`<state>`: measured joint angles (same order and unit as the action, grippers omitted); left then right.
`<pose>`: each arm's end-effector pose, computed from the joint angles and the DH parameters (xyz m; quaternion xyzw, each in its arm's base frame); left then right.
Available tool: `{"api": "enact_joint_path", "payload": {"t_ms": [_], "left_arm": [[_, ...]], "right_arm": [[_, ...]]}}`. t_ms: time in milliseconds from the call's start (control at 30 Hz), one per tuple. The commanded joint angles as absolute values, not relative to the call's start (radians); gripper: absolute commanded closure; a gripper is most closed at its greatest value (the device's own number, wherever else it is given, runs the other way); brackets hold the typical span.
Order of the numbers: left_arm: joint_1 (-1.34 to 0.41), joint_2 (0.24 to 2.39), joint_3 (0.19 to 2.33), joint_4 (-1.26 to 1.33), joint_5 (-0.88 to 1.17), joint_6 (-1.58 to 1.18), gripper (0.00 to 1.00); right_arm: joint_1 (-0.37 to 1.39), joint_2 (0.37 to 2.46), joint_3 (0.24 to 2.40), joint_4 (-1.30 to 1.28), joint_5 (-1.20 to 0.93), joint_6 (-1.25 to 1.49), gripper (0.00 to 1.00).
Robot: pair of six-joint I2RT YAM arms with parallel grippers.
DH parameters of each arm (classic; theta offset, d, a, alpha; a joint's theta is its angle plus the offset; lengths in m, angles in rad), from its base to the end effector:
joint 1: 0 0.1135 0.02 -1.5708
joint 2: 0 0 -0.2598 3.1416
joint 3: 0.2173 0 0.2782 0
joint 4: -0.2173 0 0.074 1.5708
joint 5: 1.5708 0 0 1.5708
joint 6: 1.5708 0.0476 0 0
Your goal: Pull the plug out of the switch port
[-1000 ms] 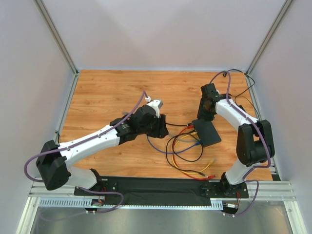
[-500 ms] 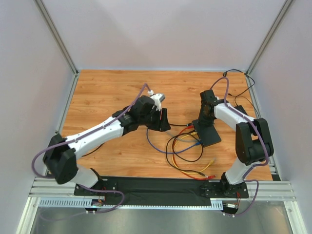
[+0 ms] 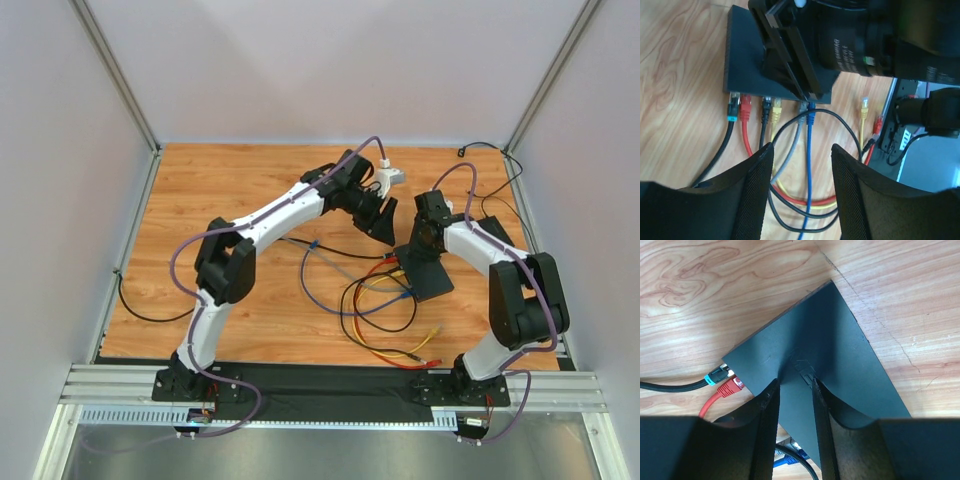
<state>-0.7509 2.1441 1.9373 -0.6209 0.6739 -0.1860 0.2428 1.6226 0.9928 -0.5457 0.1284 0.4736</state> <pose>0.3557 -0.3726 0.2528 0.3604 0.8111 -0.4296 0.1666 0.3266 0.0746 0.1496 0.1252 0.9706 0.0098 0.2056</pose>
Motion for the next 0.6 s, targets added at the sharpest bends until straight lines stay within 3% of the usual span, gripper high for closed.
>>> {"api": "enact_joint_path", "payload": {"t_ms": [0, 267, 567], "left_arm": [[-0.729, 2.273, 2.1, -0.823, 0.81, -0.048, 0.42], [-0.664, 2.402, 2.189, -0.808, 0.954, -0.061, 0.36], [-0.661, 2.487, 2.177, -0.56, 0.95, -0.196, 0.41]], "right_arm": [[0.23, 1.654, 0.925, -0.558, 0.094, 0.469, 0.66], [0.221, 1.644, 0.905, -0.551, 0.077, 0.457, 0.66], [0.221, 1.649, 0.904, -0.546, 0.06, 0.457, 0.66]]}}
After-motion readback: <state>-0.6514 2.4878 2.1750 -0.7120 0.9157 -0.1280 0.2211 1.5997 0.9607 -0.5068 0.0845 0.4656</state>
